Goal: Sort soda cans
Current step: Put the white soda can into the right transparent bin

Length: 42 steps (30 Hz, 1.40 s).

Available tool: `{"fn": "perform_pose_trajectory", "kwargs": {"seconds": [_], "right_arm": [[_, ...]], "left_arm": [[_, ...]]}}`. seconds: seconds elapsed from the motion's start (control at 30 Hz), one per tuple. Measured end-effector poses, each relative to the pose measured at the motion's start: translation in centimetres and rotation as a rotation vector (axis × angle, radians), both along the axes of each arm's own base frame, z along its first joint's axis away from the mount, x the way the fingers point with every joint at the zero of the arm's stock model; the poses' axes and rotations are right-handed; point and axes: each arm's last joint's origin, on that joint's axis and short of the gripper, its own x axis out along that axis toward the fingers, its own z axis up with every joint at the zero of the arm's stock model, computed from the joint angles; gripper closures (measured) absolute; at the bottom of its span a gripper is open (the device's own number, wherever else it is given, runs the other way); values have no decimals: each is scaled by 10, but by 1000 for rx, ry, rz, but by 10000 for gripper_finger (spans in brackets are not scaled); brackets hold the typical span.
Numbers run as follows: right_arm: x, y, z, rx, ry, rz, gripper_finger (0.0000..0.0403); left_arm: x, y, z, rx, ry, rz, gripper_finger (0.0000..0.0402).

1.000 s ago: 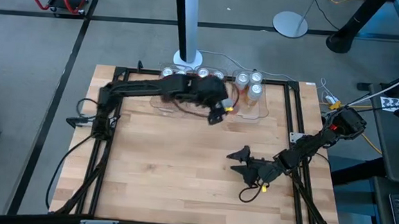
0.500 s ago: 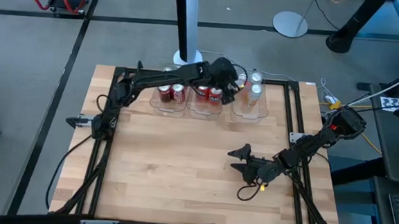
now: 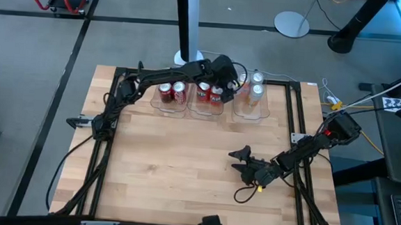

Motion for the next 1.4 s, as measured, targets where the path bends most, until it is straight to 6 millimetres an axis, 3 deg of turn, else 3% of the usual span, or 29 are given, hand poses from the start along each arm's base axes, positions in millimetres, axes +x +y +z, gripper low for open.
{"fn": "perform_pose_trajectory", "kwargs": {"seconds": [0.23,0.63,1.2,1.4], "right_arm": [[1,1,0,6,-8,0,47],[1,1,0,13,-7,6,47],[0,0,0,-3,-8,-9,47],[0,0,0,-12,-8,-14,47]], "left_arm": [[11,1,-32,-14,56,-30,105],[16,10,-48,10,61,-34,78],[16,15,-51,25,51,-20,69],[12,13,-36,31,29,-16,68]]}}
